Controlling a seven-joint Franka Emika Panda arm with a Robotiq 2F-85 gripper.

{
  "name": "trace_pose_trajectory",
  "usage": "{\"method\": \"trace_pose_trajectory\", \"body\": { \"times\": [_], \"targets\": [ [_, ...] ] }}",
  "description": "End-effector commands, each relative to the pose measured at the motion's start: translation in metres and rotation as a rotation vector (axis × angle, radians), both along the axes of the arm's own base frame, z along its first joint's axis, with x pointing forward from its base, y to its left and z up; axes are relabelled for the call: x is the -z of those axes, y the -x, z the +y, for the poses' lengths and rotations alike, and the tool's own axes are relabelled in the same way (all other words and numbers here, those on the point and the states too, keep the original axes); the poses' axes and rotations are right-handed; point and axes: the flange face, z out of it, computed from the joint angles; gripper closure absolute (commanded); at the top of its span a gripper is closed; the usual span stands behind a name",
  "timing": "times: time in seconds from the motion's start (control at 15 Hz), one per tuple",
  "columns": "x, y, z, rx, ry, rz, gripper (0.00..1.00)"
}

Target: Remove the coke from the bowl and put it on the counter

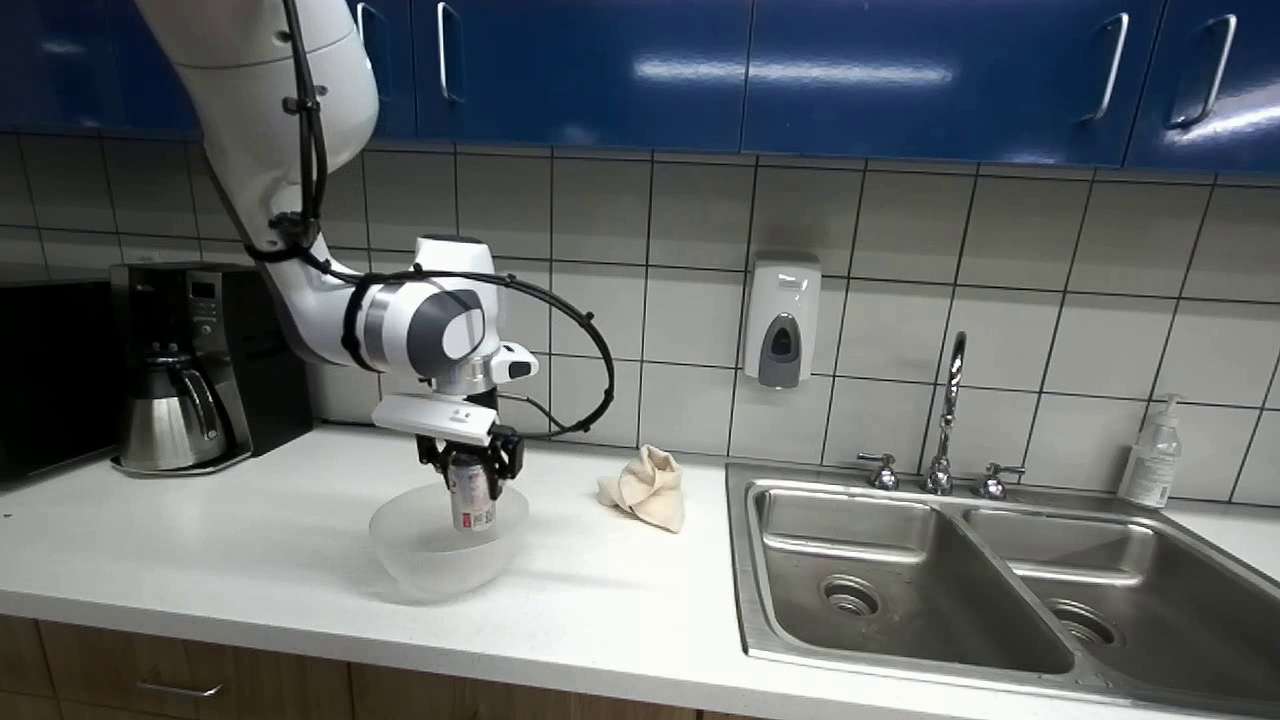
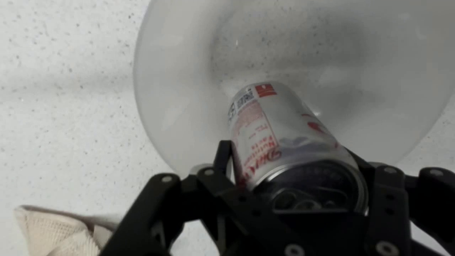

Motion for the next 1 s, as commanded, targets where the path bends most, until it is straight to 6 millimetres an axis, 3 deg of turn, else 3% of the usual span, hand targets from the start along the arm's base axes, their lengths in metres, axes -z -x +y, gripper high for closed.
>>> {"method": "trace_pose_trajectory", "body": {
  "times": [0.0,0.2,0.47,0.73,0.93],
  "targets": [
    [-0.053,0.007,-0.005,-0.01,0.019,-0.056,0.58],
    [-0.086,0.011,-0.018,0.007,0.029,-0.102,0.58],
    [-0.115,0.025,-0.054,0.05,0.054,-0.132,0.58],
    [-0.126,0.042,-0.098,0.105,0.07,-0.138,0.58],
    [-0.119,0.052,-0.122,0.134,0.068,-0.131,0.58]
  ]
}}
